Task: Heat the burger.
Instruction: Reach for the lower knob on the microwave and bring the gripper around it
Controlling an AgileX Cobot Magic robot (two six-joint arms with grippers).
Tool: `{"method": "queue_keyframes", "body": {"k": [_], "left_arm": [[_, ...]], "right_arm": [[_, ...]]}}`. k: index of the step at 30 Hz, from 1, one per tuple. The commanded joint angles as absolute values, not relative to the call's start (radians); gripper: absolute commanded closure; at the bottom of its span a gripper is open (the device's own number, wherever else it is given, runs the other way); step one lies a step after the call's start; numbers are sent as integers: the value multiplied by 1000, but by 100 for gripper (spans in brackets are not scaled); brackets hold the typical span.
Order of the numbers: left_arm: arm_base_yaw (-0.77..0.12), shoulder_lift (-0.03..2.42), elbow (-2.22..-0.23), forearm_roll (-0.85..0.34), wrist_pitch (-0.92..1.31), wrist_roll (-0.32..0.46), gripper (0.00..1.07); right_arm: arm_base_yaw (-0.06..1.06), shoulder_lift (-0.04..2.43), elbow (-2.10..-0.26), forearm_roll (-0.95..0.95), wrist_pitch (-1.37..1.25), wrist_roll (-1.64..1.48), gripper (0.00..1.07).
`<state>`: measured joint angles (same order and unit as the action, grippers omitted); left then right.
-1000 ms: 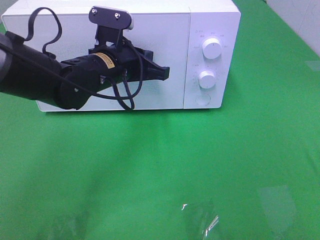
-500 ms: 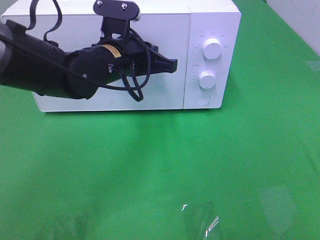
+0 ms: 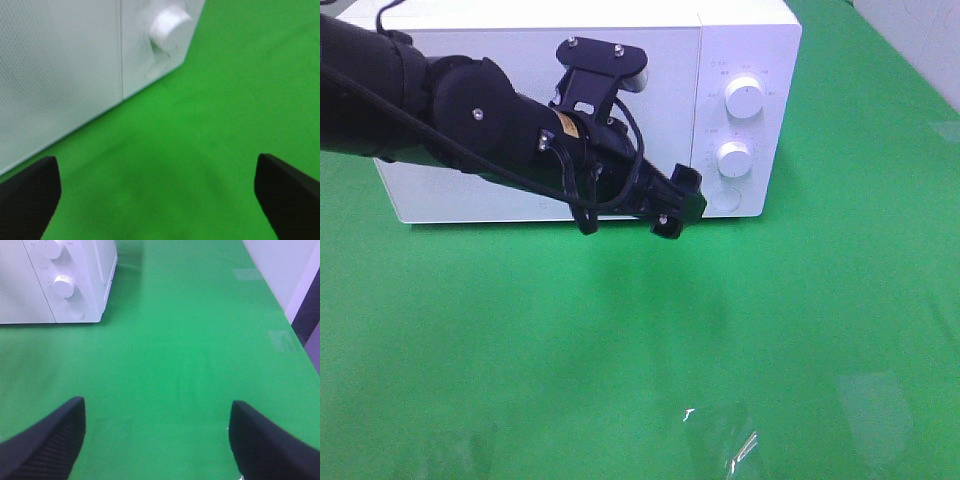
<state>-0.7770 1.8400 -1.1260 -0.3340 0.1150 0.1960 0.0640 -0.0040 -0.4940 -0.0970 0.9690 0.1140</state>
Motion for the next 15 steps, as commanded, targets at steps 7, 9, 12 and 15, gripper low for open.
{"method": "queue_keyframes", "body": {"k": [7, 9, 12, 15], "left_arm": [[-780, 1755, -1132, -330, 500, 198, 6], [-780, 1743, -1132, -330, 526, 198, 6], [-759, 1688, -1132, -330, 639, 188, 6], [-685, 1634, -1132, -330, 753, 144, 6]], "right_arm": [[59, -31, -493, -95, 962, 127, 32], [59, -31, -493, -95, 962, 127, 32], [59, -31, -493, -95, 962, 127, 32], [59, -31, -493, -95, 962, 127, 32]]}}
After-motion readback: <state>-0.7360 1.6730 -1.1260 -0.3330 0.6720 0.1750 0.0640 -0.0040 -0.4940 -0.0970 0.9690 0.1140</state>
